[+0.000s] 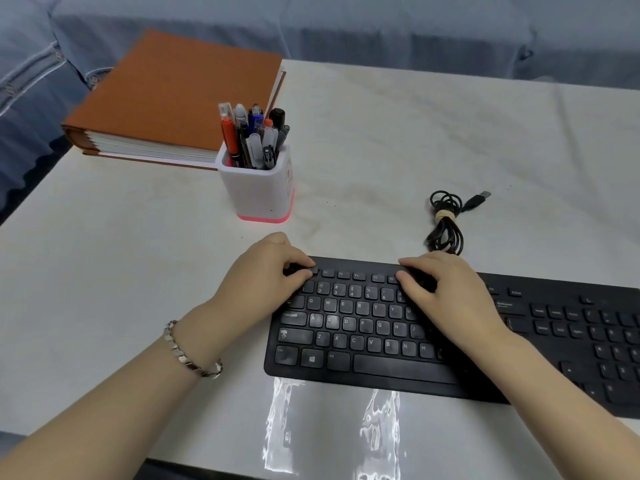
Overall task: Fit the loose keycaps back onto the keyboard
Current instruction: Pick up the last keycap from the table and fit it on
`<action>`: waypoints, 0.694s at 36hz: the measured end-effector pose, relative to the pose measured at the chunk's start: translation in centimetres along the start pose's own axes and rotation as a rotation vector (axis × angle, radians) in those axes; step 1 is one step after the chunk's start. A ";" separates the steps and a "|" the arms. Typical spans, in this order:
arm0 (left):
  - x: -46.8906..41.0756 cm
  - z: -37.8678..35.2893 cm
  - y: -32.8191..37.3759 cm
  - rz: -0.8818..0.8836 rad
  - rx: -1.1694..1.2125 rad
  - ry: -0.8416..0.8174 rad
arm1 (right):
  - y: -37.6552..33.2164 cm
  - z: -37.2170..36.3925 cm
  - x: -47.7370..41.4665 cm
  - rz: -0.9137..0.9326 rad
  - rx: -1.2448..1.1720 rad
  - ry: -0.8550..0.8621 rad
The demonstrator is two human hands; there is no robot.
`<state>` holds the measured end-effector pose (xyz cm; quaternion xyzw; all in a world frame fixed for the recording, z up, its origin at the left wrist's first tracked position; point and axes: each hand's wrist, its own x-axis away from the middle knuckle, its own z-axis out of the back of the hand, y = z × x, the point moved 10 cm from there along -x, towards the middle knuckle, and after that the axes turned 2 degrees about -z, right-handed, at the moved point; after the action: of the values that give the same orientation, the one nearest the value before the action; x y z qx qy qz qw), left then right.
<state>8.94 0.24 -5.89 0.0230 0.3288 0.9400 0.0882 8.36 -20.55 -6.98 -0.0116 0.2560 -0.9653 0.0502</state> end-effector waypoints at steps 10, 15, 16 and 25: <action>-0.4 -0.3 0.3 -0.010 -0.051 -0.037 | 0.0 0.1 0.1 0.007 -0.012 0.017; -0.7 -0.9 1.0 -0.050 -0.196 -0.113 | 0.0 0.1 0.0 0.012 -0.005 0.023; -0.7 -0.9 1.2 -0.064 -0.224 -0.120 | 0.0 0.1 0.0 0.013 -0.003 0.024; 0.7 -0.8 1.3 -0.108 -0.201 -0.054 | 0.0 0.1 0.1 0.017 -0.007 0.031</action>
<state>7.98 -1.12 -5.76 0.0217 0.2309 0.9612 0.1494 8.28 -20.63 -6.93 0.0052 0.2603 -0.9640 0.0546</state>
